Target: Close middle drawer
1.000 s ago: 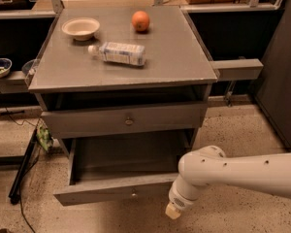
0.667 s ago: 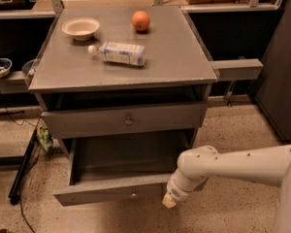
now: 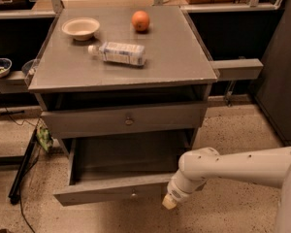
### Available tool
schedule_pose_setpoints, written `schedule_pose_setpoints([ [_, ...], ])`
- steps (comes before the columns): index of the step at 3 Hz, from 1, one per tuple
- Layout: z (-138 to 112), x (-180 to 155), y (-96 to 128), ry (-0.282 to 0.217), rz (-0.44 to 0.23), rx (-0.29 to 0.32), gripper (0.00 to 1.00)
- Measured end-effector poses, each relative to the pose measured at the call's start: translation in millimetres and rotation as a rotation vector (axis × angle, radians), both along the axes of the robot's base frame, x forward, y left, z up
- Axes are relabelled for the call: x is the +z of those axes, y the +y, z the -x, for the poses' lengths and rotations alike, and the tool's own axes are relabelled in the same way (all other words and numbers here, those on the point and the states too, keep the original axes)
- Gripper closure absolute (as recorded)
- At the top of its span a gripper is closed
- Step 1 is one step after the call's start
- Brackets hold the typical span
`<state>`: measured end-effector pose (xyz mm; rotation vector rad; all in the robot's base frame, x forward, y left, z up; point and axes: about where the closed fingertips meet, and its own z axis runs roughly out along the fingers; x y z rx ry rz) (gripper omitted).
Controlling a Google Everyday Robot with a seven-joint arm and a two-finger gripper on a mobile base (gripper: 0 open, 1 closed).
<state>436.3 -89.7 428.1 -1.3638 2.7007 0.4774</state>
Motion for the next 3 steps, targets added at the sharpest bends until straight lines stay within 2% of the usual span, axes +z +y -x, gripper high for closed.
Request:
schedule_pose_setpoints([
  [1, -26.9, -5.6, 5.0, -0.059, -0.01, -0.128, 1.0],
  [2, -55.4, -4.2, 7.5, -0.121, -0.031, -0.189, 1.0],
  [3, -60.6, -1.1, 7.8, -0.14, -0.037, -0.194, 1.0],
])
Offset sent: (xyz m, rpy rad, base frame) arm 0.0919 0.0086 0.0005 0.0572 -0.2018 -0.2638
